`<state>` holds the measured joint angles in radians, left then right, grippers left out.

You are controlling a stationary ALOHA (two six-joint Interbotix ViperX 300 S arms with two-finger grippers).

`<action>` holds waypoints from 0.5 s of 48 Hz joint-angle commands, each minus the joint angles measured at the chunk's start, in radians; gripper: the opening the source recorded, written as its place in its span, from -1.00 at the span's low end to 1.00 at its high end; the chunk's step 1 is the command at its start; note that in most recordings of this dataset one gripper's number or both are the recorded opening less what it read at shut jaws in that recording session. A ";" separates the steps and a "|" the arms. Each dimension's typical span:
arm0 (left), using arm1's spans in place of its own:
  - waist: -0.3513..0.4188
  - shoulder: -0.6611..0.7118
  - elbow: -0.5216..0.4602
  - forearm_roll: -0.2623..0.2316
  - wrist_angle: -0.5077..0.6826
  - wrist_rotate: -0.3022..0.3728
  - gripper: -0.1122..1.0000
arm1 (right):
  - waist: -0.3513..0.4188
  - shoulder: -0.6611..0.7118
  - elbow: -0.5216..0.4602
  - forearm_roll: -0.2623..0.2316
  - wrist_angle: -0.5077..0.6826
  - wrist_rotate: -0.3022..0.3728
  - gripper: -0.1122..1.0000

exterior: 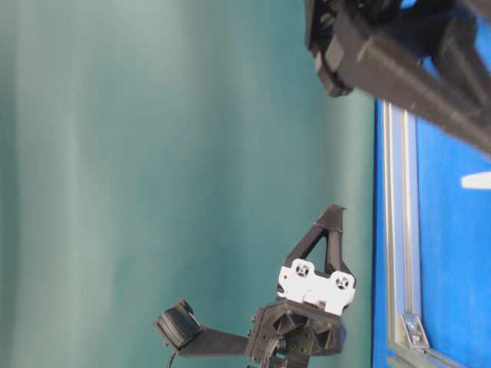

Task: Insert the wire through the string loop located in the center.
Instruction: 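Lower the right gripper onto the black USB cable near its plug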

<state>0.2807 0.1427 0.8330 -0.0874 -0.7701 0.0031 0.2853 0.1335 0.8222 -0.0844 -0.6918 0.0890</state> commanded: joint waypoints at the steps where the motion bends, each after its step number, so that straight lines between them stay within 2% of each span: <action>1: -0.002 -0.028 -0.015 0.003 -0.005 0.002 -0.80 | 0.005 -0.026 -0.017 0.012 0.017 0.002 0.35; 4: -0.002 -0.028 -0.014 0.003 -0.005 0.002 -0.80 | 0.005 -0.026 -0.017 0.015 0.021 0.002 0.69; 6: -0.002 -0.028 -0.015 0.003 -0.006 0.002 -0.80 | 0.005 -0.023 -0.017 0.015 0.021 0.002 0.82; 12: -0.002 -0.028 -0.015 0.003 -0.006 0.002 -0.80 | 0.005 -0.011 -0.020 0.023 0.021 0.002 0.70; 24: -0.002 -0.028 -0.015 0.003 -0.005 0.002 -0.80 | 0.023 0.075 -0.057 0.069 0.023 0.002 0.74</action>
<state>0.2792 0.1427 0.8345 -0.0874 -0.7701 0.0015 0.2976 0.2056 0.7915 -0.0261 -0.6642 0.0890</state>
